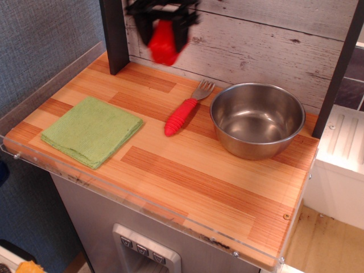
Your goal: Move red pepper to left upper corner of table
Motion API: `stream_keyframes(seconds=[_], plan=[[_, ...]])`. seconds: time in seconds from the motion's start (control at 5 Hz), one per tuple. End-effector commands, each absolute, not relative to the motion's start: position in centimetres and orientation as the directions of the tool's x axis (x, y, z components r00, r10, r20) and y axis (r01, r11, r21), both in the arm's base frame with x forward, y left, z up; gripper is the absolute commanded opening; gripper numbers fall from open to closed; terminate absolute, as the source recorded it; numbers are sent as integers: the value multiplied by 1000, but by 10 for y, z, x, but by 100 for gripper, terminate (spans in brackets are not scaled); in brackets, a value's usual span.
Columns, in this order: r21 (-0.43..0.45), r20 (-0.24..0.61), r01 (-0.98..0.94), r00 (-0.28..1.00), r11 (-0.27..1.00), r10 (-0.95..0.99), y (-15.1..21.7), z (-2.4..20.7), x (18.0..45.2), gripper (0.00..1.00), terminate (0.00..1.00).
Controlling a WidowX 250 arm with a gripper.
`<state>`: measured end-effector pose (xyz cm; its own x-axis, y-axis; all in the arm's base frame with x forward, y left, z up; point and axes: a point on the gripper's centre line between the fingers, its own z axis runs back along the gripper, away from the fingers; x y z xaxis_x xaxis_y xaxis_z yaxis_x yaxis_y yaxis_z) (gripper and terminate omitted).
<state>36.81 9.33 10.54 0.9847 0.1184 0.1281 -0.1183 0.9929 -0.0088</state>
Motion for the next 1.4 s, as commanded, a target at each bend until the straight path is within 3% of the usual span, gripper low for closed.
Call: stream_keyframes(seconds=[0.0,0.4,0.6,0.8,1.2], plan=[[65,75,-162,985,985,158,142,88,363,0,0],[38,25,-182,983,983,181,150,69,365,0,0],[24,13,-187,982,982,187,153,66,364,100,0],[17,13,-193,981,981,193,159,70,362,100,0],[11,167,-172,972,985,168,134,138,345,100,0]])
